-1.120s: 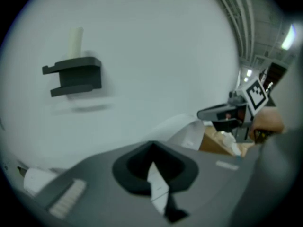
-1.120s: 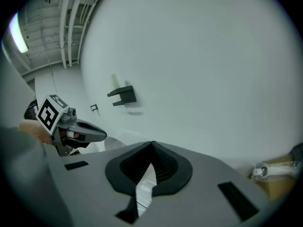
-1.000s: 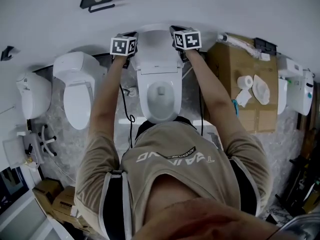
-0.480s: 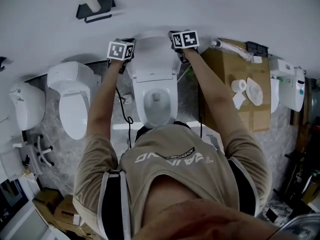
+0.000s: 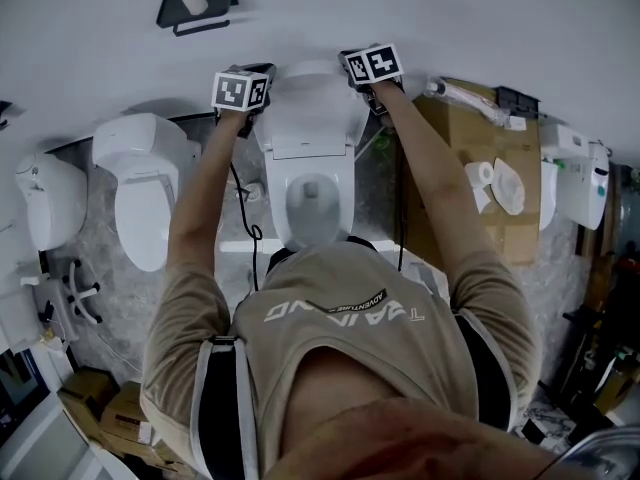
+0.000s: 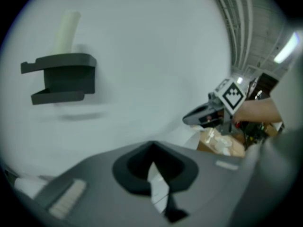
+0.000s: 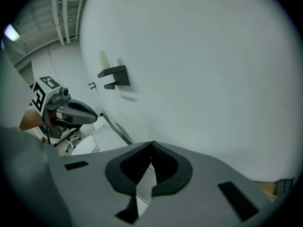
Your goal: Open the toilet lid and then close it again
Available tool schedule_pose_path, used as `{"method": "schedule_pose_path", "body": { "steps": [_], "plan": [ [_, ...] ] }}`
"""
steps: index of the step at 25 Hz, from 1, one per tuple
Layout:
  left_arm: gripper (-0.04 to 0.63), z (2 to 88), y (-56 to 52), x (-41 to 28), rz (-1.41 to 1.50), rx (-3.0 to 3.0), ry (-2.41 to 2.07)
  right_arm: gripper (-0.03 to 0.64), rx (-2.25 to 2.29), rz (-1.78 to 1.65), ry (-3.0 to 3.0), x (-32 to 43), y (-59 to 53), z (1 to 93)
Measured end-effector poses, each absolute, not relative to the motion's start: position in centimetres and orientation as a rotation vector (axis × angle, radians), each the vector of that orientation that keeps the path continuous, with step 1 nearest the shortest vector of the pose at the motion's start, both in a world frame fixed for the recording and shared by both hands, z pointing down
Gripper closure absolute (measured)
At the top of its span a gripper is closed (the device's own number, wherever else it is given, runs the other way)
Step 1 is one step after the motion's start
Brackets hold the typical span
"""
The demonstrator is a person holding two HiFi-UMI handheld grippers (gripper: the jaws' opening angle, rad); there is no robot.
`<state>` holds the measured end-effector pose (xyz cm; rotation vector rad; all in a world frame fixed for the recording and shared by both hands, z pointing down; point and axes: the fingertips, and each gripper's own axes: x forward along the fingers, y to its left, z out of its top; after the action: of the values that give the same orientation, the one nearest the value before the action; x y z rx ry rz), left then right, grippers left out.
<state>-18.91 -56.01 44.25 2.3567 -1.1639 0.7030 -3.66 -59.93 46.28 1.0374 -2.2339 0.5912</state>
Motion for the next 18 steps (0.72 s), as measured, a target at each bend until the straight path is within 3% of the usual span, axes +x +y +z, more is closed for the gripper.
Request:
{"method": "schedule_pose_path", "body": {
  "steps": [18],
  "plan": [
    [0.594,45.5,-51.3,-17.8,0.782,2.386,-1.077,0.606,0.798,0.636,-2.22,-7.4,-55.7,46.2]
  ]
}}
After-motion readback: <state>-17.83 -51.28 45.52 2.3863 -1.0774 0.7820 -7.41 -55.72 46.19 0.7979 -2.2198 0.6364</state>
